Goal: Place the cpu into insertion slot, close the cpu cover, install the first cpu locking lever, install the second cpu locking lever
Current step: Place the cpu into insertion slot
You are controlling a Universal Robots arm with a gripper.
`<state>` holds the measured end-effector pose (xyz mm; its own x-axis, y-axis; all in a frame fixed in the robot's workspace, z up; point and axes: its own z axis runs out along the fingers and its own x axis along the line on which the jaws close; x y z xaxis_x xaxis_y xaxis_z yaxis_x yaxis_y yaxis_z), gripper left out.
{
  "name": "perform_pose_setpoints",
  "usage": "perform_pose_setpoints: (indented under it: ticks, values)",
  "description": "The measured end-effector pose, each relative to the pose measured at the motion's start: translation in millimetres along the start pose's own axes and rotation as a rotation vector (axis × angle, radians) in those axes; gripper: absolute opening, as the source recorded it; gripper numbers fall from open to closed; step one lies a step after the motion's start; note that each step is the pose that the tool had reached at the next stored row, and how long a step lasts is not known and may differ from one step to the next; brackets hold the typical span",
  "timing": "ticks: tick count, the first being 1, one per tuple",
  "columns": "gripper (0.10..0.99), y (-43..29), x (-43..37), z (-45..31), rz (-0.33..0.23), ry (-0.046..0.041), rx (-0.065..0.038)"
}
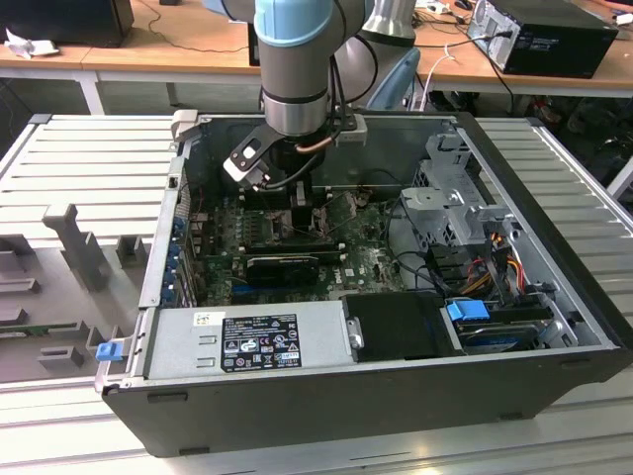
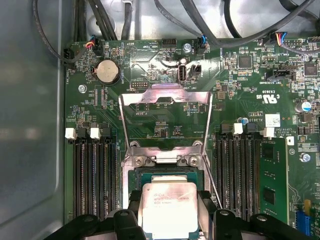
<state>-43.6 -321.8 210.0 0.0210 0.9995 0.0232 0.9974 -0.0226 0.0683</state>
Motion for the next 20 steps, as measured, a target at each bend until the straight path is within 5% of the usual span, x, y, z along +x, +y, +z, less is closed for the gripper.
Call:
perform_pose_setpoints:
  ticks: [20]
  values:
    - [0.525,-0.8,1.7,4.1,0.0,-0.0014,0.0]
